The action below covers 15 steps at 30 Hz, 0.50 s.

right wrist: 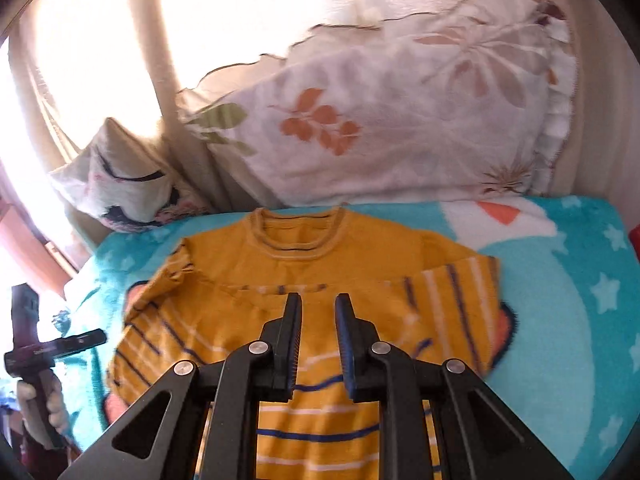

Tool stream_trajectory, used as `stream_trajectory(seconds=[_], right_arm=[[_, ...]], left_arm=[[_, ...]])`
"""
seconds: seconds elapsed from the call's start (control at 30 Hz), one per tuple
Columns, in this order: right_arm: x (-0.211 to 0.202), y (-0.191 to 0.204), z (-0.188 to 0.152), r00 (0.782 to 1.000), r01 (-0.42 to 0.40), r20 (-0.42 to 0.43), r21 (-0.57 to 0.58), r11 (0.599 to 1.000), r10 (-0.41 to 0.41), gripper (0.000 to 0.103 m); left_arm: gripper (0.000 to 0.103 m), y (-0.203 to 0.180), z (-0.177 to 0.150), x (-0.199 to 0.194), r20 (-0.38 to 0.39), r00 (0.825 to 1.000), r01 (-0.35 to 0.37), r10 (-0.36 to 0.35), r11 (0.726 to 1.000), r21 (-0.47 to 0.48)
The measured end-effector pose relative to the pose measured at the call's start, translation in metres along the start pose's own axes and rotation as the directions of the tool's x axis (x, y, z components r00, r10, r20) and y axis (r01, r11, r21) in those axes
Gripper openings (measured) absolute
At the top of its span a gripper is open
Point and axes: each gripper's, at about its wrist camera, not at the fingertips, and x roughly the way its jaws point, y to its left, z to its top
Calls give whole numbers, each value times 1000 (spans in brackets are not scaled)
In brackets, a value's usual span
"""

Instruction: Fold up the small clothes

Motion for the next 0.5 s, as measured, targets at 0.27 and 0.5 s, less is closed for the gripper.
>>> stream_trajectory(seconds=[0.27,0.5], right_arm=[[123,98,0,939,-264,-229,-3,964,257,19],[211,142,24,930,-210,-317,-32,977,189,21]], left_arm=[[50,1,-22,19,-48,998,35,-37,999,-29],[53,-8,-32,28,-61,997,37,-39,999,-25]])
